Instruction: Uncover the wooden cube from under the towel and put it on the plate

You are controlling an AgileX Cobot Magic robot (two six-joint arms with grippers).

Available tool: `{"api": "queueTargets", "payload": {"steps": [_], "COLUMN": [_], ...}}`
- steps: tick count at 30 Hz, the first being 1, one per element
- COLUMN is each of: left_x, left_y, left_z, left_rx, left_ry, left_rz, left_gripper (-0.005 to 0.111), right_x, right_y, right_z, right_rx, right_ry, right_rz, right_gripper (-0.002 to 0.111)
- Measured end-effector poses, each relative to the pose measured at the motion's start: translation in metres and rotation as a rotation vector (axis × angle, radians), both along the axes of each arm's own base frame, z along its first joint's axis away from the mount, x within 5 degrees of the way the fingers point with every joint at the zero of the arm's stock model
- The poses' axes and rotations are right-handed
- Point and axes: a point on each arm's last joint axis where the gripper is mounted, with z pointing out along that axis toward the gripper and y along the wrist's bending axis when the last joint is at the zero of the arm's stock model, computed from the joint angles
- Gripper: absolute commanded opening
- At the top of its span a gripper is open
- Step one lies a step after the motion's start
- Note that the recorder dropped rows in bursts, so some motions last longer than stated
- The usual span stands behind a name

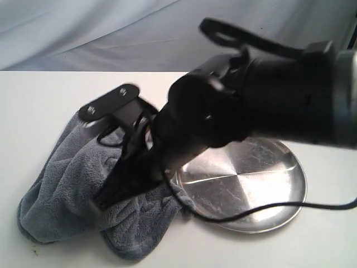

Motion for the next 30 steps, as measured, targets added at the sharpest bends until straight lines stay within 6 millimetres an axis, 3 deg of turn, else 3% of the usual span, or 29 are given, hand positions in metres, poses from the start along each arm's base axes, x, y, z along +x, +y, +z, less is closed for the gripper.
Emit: {"api": "queueTargets", "payload": {"steps": [4,12,18,23,26,30], "left_x": [0.0,0.0,0.0,0.0,0.0,0.0], "left_y": [0.0,0.0,0.0,0.0,0.0,0.0], "left_z": [0.0,0.0,0.0,0.0,0.0,0.0], "left_rx": [0.0,0.0,0.0,0.0,0.0,0.0], "left_ry": [0.0,0.0,0.0,0.0,0.0,0.0], "left_rz": [0.0,0.0,0.0,0.0,0.0,0.0], "left_gripper": [0.001,0.001,0.001,0.001,0.001,0.001], "right_x": [0.021,0.033,0.051,0.064,0.066,0.066], "right_y": [-0.01,0.001,0.024,0.05,0.062,0.072], "right_z": [0.012,0.018,0.002,0.004,0.003,-0.008], "right_rx": [0.104,0.27,0.192,0.133,0.108,0.081], "right_ry": [-0.066,-0.149,-0.082,-0.054,-0.053,-0.048], "right_rz": [-0.086,-0.138,-0.121,-0.053,-0.008,0.03], "right_gripper": [0.0,0.003,0.036,0.07,0.078,0.08]}}
